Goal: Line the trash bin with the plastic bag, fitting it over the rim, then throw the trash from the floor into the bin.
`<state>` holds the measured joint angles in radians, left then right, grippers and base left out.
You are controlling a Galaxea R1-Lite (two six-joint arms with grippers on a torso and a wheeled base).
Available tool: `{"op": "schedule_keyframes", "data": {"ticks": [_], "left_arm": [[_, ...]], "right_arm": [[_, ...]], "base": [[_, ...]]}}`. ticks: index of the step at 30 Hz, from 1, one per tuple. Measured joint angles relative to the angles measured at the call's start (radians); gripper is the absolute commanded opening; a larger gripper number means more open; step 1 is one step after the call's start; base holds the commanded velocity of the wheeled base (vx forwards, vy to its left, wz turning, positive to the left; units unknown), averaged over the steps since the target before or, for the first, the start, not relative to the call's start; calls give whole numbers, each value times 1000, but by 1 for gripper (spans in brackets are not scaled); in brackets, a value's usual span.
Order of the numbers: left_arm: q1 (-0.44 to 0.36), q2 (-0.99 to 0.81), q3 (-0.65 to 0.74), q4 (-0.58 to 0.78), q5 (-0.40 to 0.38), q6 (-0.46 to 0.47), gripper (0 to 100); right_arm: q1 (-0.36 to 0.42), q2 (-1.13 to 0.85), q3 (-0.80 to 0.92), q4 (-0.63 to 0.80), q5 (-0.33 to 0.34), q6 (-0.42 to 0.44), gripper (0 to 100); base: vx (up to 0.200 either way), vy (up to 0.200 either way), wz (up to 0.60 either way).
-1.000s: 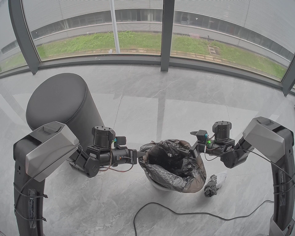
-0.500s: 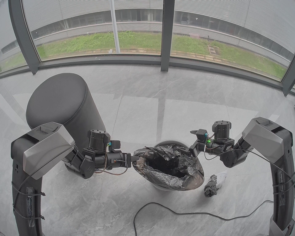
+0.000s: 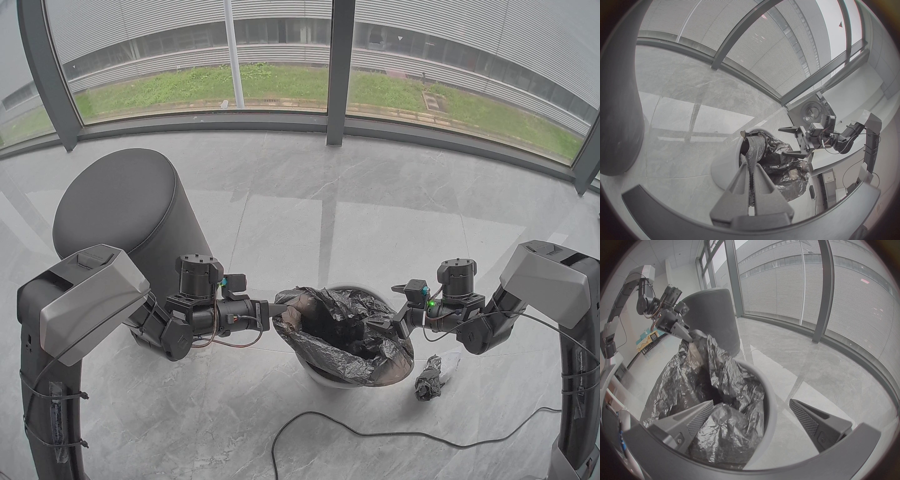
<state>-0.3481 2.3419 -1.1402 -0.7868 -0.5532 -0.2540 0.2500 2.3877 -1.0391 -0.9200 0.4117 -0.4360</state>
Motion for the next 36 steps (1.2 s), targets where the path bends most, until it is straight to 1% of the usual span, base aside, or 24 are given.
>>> {"op": "schedule_keyframes", "data": {"ticks": [6, 8, 9, 13, 21, 36], "left_arm": [[-20, -27, 6, -4, 0, 0, 0], [-24, -36, 7, -4, -1, 0, 0], [-26, -40, 8, -4, -1, 0, 0], [-36, -57, 9, -4, -2, 0, 0], [-42, -81, 31, -6, -2, 0, 0], [-41, -90, 44, -8, -2, -1, 0]], "right_arm": [[-6, 27, -13, 2, -6, -1, 100], [-6, 36, -17, 3, -24, -1, 100], [-6, 38, -18, 3, -36, -1, 0], [-14, 44, -21, -1, -59, 2, 0], [-21, 30, -14, -5, -58, 2, 0], [4, -33, 59, -18, -55, 1, 0]], "base": [[0, 0, 0], [0, 0, 0], [0, 0, 0], [0, 0, 0], [0, 0, 0], [0, 0, 0]]}}
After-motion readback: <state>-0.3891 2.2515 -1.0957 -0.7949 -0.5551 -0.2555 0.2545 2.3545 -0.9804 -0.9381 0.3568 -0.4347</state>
